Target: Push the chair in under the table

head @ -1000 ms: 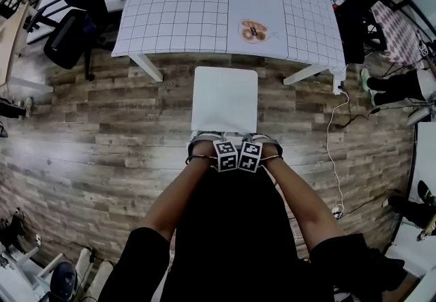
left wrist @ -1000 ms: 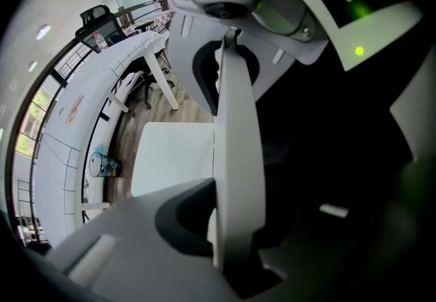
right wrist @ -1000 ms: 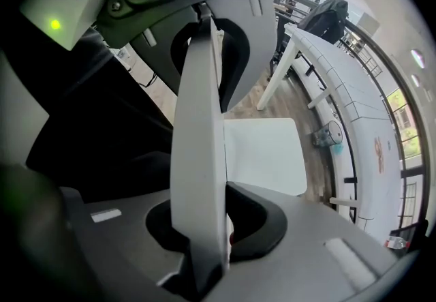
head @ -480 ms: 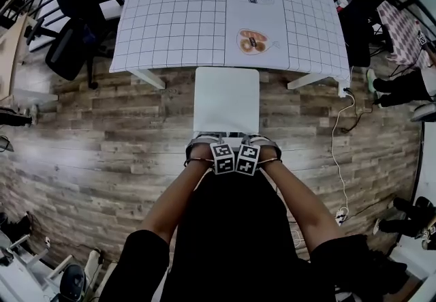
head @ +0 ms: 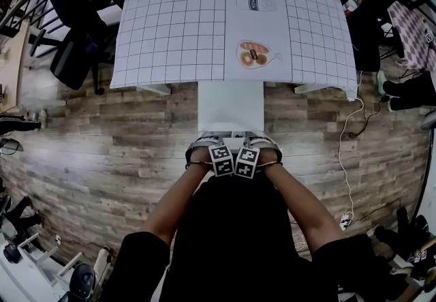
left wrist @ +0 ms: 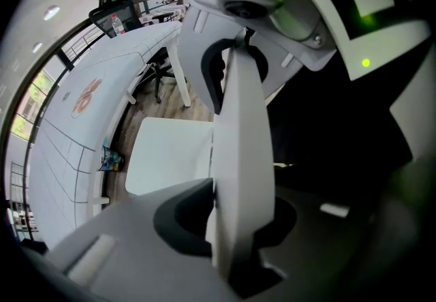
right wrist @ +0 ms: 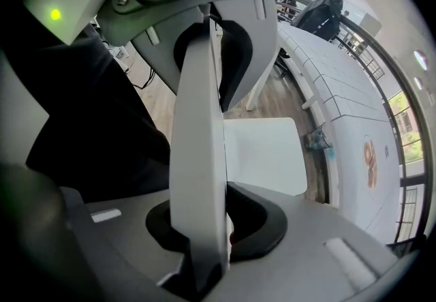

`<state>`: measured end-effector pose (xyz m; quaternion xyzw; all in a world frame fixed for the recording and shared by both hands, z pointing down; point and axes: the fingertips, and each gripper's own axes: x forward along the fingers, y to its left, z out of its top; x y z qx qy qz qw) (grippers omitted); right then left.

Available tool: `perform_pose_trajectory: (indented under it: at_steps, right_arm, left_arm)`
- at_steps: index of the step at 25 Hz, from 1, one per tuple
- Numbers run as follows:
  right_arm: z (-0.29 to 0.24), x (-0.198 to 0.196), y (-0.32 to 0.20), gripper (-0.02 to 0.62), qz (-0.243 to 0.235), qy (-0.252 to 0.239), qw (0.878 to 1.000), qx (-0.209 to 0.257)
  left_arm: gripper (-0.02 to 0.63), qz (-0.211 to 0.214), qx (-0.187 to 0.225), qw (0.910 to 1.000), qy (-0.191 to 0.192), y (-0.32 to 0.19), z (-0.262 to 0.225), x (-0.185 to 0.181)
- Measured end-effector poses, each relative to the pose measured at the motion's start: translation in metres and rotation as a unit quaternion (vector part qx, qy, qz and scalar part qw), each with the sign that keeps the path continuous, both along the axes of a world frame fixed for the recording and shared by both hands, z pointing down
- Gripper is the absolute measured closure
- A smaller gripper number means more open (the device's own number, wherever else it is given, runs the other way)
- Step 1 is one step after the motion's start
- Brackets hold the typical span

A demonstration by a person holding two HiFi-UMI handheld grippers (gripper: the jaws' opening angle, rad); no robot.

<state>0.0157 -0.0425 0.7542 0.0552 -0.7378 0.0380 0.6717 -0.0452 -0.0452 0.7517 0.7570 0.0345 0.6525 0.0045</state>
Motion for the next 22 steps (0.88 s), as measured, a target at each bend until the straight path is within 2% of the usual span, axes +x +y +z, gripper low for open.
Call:
perform_pose_trajectory:
  at_steps: [22]
  right_arm:
    - [-0.003,0.018,-0.109,0.517,-0.016,-0.006,1.000,0.004]
  left_arm:
    - [0.512,-0.021,-0.012,0.9996,-0.012,-0.107,-0.004,0.017]
